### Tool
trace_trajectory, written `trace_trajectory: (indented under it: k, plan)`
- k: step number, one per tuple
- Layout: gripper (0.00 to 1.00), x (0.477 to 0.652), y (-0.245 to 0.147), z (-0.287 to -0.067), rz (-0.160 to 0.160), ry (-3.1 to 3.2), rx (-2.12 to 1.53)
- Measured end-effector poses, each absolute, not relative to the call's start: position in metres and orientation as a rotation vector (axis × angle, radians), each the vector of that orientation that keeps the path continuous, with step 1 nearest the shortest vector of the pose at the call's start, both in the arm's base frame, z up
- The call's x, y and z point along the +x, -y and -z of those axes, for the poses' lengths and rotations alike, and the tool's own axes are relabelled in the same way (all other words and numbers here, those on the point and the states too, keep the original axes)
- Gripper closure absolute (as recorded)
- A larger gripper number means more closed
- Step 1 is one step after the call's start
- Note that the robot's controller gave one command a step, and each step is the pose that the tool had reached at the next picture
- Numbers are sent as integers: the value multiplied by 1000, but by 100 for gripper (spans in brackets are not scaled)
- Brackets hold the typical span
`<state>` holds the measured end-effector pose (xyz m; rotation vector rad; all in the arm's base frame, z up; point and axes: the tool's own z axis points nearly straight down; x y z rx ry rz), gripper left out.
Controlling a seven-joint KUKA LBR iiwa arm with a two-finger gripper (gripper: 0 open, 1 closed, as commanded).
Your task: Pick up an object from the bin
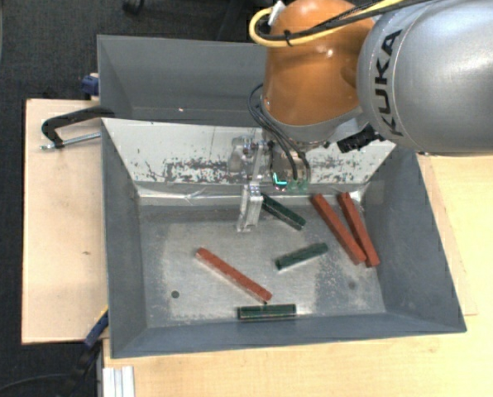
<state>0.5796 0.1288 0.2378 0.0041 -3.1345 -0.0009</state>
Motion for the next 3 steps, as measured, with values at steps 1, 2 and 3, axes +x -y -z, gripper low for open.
trace_trajectory:
  k: [1, 2, 3]
  plan:
    - [0, 581, -128, -243, 3, 3143, 1]
    - [0, 536, -126, -195, 3, 3140, -173]
    - [0, 522, -137, -160, 0, 3136, -150]
